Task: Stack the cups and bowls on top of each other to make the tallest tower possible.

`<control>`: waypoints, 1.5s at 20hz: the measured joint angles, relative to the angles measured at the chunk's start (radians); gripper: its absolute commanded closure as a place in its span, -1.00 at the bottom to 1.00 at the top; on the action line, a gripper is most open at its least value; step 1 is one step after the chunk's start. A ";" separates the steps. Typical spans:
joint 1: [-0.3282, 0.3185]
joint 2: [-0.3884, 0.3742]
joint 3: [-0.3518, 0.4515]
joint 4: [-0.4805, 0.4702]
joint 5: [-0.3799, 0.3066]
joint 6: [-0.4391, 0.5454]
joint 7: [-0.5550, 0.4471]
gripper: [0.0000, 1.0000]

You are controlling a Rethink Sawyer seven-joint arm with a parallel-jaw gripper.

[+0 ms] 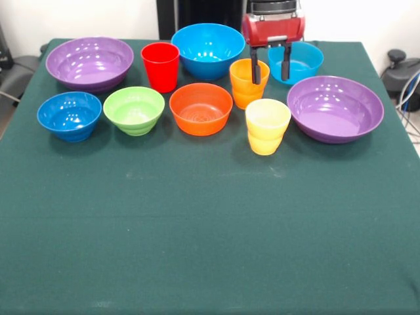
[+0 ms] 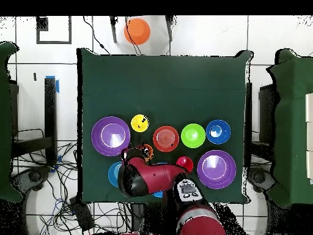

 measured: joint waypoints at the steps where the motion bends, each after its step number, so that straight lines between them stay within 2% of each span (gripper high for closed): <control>1: 0.000 -0.003 0.000 0.000 0.002 0.000 0.000 -1.00; 16: 0.011 0.003 -0.001 0.000 0.013 0.000 0.000 -1.00; 30: -0.007 -0.005 0.000 0.005 0.013 0.000 0.000 -1.00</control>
